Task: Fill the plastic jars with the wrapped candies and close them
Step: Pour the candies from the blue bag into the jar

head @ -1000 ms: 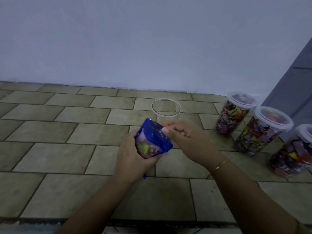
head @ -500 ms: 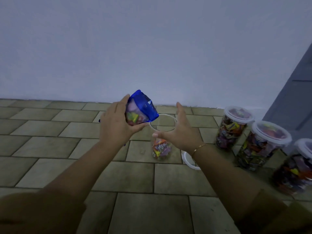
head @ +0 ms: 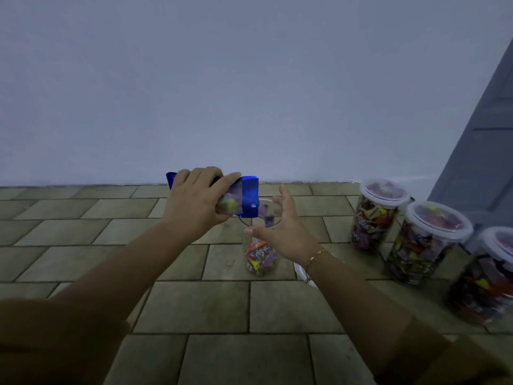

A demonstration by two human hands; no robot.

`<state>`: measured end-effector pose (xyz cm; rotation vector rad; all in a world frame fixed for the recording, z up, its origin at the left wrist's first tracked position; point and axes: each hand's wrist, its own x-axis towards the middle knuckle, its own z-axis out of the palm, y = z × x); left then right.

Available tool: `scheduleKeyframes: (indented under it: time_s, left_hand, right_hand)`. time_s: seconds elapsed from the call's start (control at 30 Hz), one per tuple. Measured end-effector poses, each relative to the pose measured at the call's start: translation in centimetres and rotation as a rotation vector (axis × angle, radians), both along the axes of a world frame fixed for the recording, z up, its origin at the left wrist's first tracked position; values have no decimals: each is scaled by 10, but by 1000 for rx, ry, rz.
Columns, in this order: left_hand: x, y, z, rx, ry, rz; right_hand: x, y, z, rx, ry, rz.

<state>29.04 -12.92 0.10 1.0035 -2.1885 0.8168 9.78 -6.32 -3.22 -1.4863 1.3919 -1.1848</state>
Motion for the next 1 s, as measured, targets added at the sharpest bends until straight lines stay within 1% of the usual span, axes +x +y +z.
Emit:
scheduleKeyframes:
  time_s: [0.17, 0.3, 0.53, 0.67, 1.0]
  left_hand:
    - [-3, -3, 6, -13, -71, -42]
    - [-2, -5, 12, -14, -165, -49]
    - [-9, -8, 28, -85, -304, -95]
    - [-12, -9, 32, -89, -382, -92]
    - [-15, -11, 34, -82, -409, -76]
  right_hand:
    - [-1, -2, -4, 5, -14, 18]
    - [-1, -2, -4, 12, -26, 29]
    - [-3, -3, -5, 13, -49, 43]
    - [-3, -5, -7, 13, -44, 46]
    - [-5, -8, -11, 13, -46, 45]
